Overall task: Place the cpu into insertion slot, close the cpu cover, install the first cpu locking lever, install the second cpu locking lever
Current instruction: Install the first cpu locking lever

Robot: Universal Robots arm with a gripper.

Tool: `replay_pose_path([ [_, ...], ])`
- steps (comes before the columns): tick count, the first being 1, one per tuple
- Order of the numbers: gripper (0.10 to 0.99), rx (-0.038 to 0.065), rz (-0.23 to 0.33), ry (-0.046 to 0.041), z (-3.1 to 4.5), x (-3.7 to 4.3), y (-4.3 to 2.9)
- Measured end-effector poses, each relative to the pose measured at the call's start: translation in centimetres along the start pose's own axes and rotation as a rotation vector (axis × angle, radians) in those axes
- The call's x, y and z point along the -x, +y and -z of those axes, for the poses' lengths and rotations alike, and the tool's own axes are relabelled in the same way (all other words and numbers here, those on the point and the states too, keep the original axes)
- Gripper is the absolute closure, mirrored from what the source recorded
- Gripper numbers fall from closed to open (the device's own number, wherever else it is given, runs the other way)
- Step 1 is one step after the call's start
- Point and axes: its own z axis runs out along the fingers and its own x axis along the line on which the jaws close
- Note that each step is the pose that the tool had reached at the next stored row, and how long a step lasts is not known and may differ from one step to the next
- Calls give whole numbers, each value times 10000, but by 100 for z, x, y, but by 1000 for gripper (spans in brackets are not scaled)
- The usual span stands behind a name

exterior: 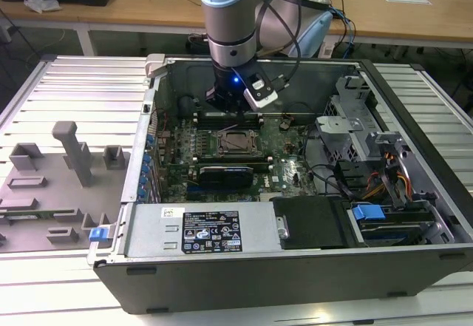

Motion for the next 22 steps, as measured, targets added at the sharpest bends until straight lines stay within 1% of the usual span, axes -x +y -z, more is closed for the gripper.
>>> replay_pose_path([
  [1, 980, 1, 10, -60, -11, -2, -2],
  [4, 980, -12, -36, -85, -17, -3, -2],
  [6, 980, -131, -700, -204, -37, -8, 1],
  [11, 980, -168, -895, -239, -56, -21, 43],
  [13, 980, -191, -992, -257, -61, -22, 43],
  [14, 980, -228, -1152, -286, -69, -24, 42],
  [15, 980, -244, -1232, -300, -73, -25, 42],
  [22, 980, -333, -1687, -383, -109, -33, 59],
])
